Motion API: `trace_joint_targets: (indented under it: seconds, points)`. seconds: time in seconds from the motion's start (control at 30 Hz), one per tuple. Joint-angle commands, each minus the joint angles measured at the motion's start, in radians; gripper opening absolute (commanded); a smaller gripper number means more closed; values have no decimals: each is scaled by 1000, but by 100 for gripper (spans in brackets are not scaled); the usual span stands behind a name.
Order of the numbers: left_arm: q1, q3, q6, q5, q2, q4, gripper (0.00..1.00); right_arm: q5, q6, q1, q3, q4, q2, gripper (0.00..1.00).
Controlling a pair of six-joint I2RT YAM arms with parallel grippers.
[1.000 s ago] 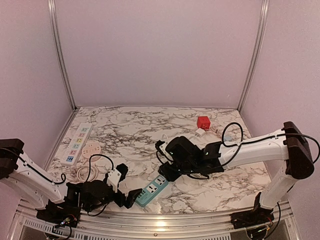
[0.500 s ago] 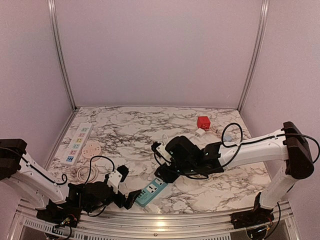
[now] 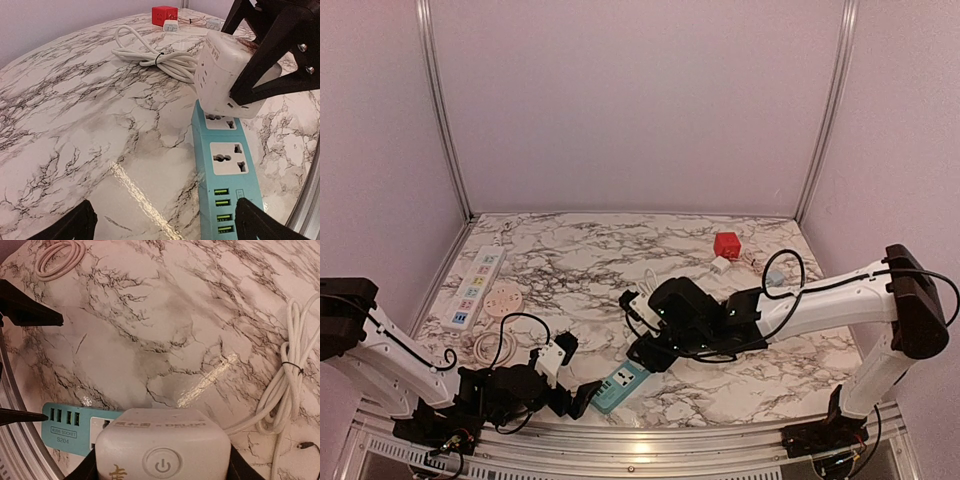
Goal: Insert the plug
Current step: Insert the plug into the socket slot.
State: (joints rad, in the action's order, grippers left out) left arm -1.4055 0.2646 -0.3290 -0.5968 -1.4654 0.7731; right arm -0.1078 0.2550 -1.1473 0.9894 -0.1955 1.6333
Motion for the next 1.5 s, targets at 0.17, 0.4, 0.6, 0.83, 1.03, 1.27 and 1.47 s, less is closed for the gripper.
trace_joint_targets:
  seconds: [0.17, 0.4, 0.6, 0.83, 1.03, 1.27, 1.47]
  points:
    - [-4, 5, -5, -31, 3, -15, 99, -67, -11, -38, 25, -28, 13, 0]
    - [-4, 8, -6, -32, -4, -14, 99, -103, -3, -47, 25, -51, 4, 0]
    - [-4, 12, -6, -35, -20, -11, 99, -109, -3, -49, 34, -65, 26, 0]
    - [-4, 13, -7, -34, -21, -12, 99, -96, -5, -49, 48, -66, 78, 0]
    - [-4, 15, -10, -32, -23, -11, 99, -85, -6, -49, 69, -78, 132, 0]
    - [-3, 13, -7, -39, -25, -12, 99, -73, -10, -48, 94, -90, 212, 0]
    - [-4, 4, -8, -51, -12, -16, 99, -47, -7, -40, 114, -99, 259, 0]
